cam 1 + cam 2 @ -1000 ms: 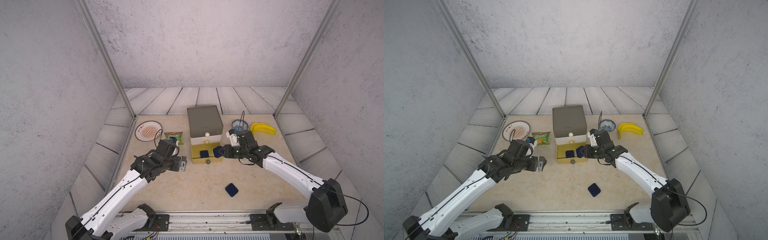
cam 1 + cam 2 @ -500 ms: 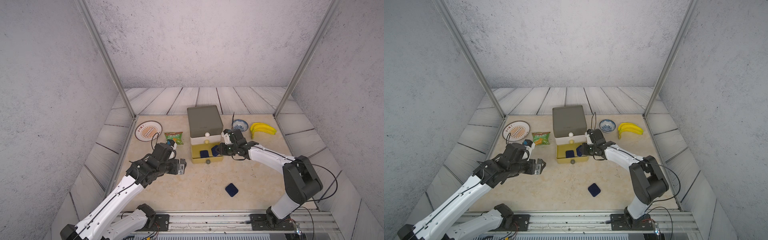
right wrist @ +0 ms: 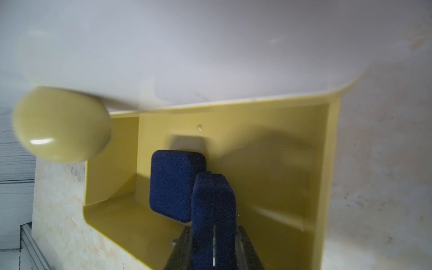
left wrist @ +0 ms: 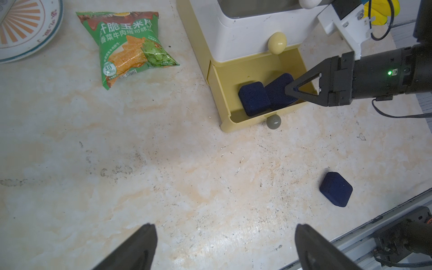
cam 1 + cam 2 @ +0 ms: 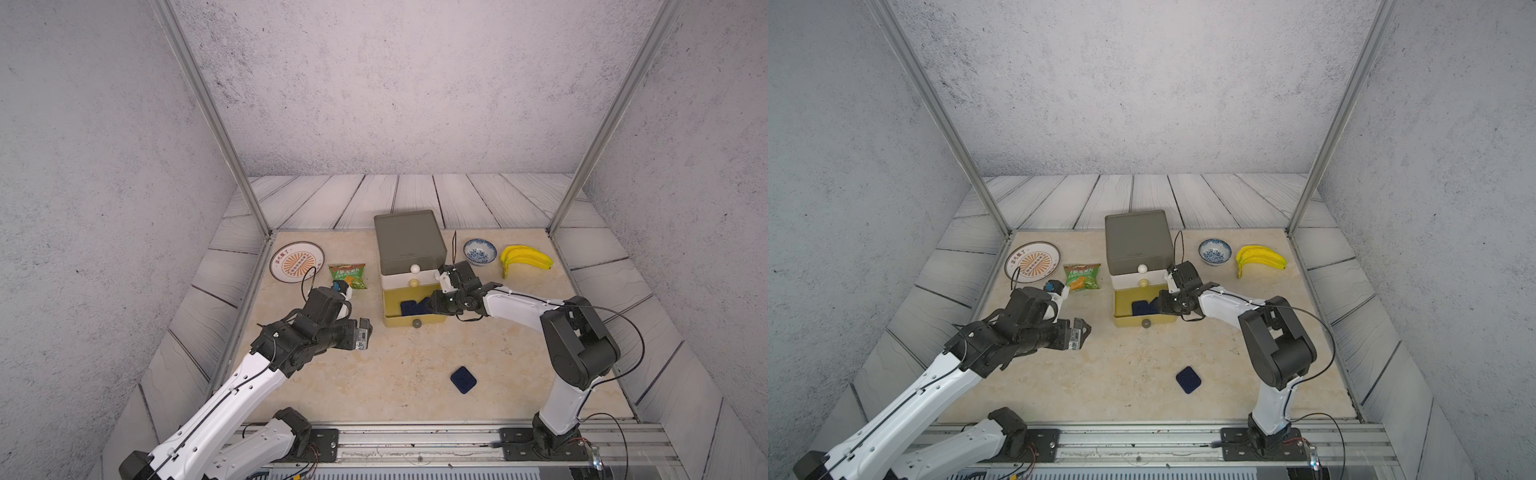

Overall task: Place the brooch boxes into the drawer by color
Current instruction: Place the brooch box in the drawer.

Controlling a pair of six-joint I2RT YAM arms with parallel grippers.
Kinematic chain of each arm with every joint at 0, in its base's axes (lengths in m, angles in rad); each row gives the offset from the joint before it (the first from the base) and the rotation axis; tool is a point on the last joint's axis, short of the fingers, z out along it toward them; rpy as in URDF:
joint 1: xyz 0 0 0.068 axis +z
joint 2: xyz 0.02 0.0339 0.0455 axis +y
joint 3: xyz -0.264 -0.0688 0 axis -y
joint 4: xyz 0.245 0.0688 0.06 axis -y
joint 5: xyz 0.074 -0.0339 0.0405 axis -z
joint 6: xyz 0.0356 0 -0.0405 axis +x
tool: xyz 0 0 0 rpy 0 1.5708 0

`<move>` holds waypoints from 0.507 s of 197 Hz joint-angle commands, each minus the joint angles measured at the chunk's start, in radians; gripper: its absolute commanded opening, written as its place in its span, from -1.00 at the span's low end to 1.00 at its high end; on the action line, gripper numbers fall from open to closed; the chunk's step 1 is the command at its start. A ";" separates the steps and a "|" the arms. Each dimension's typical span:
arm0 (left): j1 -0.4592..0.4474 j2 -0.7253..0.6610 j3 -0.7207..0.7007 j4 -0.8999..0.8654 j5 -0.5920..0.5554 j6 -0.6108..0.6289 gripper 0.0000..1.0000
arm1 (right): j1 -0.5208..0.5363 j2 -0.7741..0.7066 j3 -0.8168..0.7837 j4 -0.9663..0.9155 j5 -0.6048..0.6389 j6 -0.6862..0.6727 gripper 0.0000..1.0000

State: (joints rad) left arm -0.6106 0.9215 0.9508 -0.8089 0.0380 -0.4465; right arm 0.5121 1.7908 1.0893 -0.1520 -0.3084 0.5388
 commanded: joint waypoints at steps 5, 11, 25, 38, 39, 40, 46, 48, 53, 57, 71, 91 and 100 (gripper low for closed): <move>0.006 -0.011 -0.009 -0.015 -0.012 -0.001 0.97 | -0.009 0.030 0.024 0.124 -0.012 0.002 -0.90; 0.006 -0.011 -0.009 -0.015 -0.011 0.000 0.97 | -0.007 0.033 0.024 0.128 -0.017 0.006 -0.90; 0.006 -0.009 -0.007 -0.016 -0.013 0.001 0.97 | -0.007 0.037 0.023 0.143 -0.024 0.018 -0.90; 0.006 -0.009 -0.005 -0.017 -0.013 0.000 0.97 | -0.006 0.042 0.023 0.155 -0.029 0.026 -0.89; 0.006 -0.009 -0.004 -0.018 -0.013 0.001 0.97 | -0.007 0.042 0.023 0.156 -0.029 0.027 -0.89; 0.006 -0.009 -0.005 -0.017 -0.013 0.001 0.97 | -0.006 0.042 0.023 0.156 -0.031 0.027 -0.89; 0.006 -0.009 -0.005 -0.018 -0.014 0.000 0.97 | -0.007 0.044 0.023 0.162 -0.032 0.030 -0.87; 0.006 -0.009 -0.004 -0.019 -0.014 0.000 0.97 | -0.006 0.045 0.023 0.164 -0.033 0.030 -0.87; 0.006 -0.010 -0.003 -0.018 -0.014 0.003 0.97 | -0.005 0.046 0.024 0.166 -0.034 0.032 -0.84; 0.006 -0.009 -0.004 -0.019 -0.015 0.002 0.97 | -0.006 0.047 0.024 0.166 -0.032 0.032 -0.80; 0.006 -0.009 -0.002 -0.021 -0.015 0.002 0.97 | -0.006 0.047 0.024 0.161 -0.022 0.030 -0.60; 0.006 -0.012 -0.001 -0.024 -0.016 0.000 0.97 | -0.007 0.024 0.004 0.158 0.010 0.021 -0.34; 0.006 -0.014 -0.001 -0.024 -0.018 0.000 0.97 | -0.007 0.009 -0.005 0.156 0.022 0.017 -0.25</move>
State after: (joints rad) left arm -0.6106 0.9215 0.9508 -0.8135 0.0326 -0.4461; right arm 0.5133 1.8050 1.0870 -0.0990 -0.3374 0.5751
